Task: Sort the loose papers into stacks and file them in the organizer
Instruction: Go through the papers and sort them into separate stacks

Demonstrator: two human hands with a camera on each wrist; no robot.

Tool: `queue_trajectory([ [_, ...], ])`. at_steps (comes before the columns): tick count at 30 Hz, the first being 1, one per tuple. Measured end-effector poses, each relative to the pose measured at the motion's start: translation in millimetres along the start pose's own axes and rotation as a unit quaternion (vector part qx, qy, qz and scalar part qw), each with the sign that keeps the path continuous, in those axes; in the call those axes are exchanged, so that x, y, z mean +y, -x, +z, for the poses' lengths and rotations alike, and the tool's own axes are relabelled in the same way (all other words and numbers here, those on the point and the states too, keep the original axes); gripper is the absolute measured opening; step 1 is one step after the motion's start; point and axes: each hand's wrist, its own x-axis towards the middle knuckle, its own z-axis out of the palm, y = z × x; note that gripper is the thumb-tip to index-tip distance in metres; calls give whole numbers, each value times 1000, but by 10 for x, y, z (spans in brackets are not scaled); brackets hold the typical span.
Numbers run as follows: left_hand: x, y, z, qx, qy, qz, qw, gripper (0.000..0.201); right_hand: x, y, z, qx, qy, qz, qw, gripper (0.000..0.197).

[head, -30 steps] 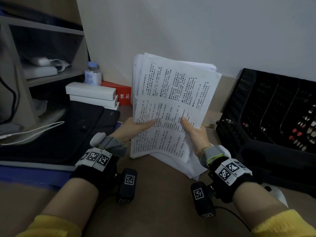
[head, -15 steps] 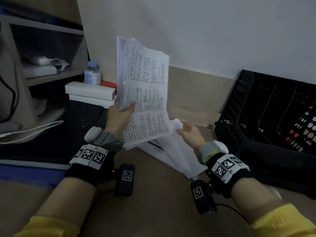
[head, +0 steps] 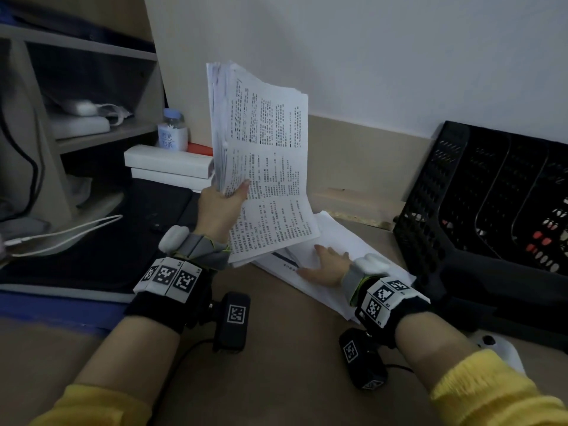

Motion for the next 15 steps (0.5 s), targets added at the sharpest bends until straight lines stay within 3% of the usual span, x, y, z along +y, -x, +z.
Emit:
queue_trajectory([
  [7, 10, 4, 8, -1, 5, -1, 1000, 43, -88, 176, -172, 8, 52, -53, 997, 65],
  [15, 5, 8, 18, -8, 7, -5, 1000, 43, -105, 282, -286, 8, 22, -79, 997, 78],
])
